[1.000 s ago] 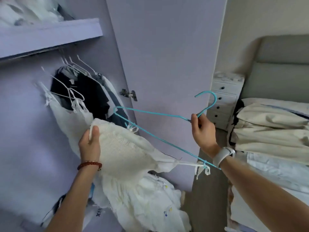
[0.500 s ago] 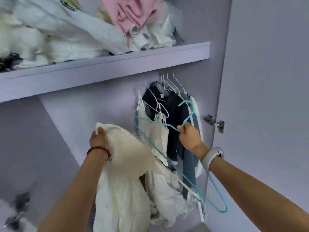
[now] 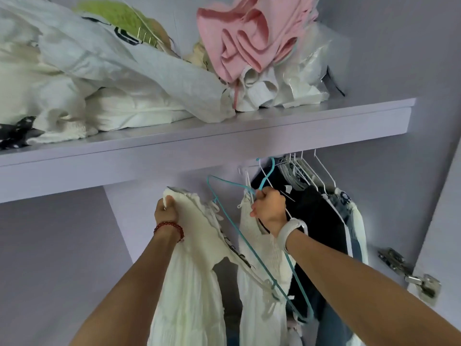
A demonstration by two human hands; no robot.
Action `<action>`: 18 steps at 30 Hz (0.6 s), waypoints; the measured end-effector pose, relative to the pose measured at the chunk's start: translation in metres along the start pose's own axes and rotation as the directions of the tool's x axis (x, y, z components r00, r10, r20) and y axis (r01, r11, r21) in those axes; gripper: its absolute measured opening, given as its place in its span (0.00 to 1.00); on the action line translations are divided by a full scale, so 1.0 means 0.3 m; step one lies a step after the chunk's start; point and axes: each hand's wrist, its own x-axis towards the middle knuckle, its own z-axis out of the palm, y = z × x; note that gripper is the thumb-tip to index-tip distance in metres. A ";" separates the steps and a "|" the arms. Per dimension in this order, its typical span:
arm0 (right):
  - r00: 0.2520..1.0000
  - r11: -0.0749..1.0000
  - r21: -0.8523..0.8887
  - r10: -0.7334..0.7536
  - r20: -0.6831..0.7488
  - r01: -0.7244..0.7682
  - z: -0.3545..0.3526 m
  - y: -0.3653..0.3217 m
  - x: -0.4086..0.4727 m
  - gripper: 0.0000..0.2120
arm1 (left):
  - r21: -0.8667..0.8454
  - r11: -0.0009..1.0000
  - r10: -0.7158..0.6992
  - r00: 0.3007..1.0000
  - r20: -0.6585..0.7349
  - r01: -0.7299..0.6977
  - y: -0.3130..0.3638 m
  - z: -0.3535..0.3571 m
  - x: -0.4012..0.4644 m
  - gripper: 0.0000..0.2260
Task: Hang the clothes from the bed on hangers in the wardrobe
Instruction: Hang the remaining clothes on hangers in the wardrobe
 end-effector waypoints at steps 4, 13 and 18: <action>0.989 0.996 -0.088 -0.038 -0.145 0.026 0.027 -0.018 0.103 0.10 | -0.128 0.990 0.065 0.994 0.083 -0.054 0.079 0.145 0.102 0.10; 0.958 0.982 -0.120 -0.169 -0.233 0.145 0.109 -0.021 0.263 0.14 | -0.076 0.988 0.151 0.943 0.295 -0.134 -0.029 0.279 0.172 0.08; 0.964 0.976 -0.168 -0.173 -0.203 0.140 0.139 -0.026 0.316 0.14 | -0.009 0.995 0.099 0.950 0.296 -0.101 -0.197 0.259 0.185 0.09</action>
